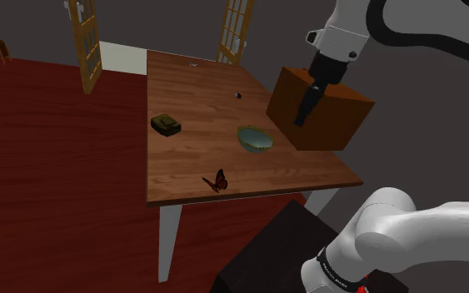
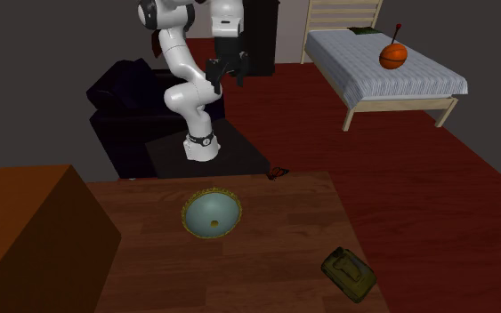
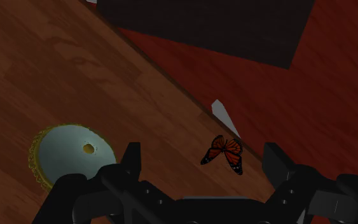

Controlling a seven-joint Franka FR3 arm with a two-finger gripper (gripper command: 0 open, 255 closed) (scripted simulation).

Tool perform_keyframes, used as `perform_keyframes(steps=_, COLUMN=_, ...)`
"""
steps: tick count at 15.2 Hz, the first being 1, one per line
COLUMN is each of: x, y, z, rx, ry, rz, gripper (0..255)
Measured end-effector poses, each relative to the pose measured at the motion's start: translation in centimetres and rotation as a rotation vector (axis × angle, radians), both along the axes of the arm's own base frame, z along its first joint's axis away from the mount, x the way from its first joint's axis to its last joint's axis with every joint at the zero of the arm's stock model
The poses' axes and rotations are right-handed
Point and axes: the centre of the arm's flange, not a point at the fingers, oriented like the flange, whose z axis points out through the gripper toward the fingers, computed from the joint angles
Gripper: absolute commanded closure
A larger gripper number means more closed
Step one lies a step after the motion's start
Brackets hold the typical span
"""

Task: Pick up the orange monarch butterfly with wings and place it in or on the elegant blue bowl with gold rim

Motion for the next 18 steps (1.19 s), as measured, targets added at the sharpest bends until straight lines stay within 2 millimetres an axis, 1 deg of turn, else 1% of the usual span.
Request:
perform_keyframes(steps=1, x=0.0, y=0.0, z=0.0, rx=0.0, ry=0.0, rz=0.0, gripper=0)
perform_keyframes(steps=3, x=0.7, y=0.5, z=-1.3, rx=0.002, ry=0.002, rz=-0.013, gripper=0)
perform_keyframes(steps=9, x=3.6, y=2.8, z=-8.4, rx=0.009, ry=0.011, rz=-0.073, gripper=0)
perform_keyframes(steps=11, x=4.6, y=3.7, z=-10.3, rx=0.011, ry=0.012, rz=-0.094, gripper=0)
perform_keyframes(steps=13, x=6.0, y=4.4, z=-12.8, rx=0.014, ry=0.016, rz=-0.115, gripper=0)
perform_keyframes(steps=16, x=7.3, y=5.4, z=-15.5, rx=0.018, ry=0.018, rz=-0.147, gripper=0)
perform_keyframes(steps=18, x=8.5, y=6.0, z=-18.1, rx=0.019, ry=0.022, rz=-0.168, gripper=0)
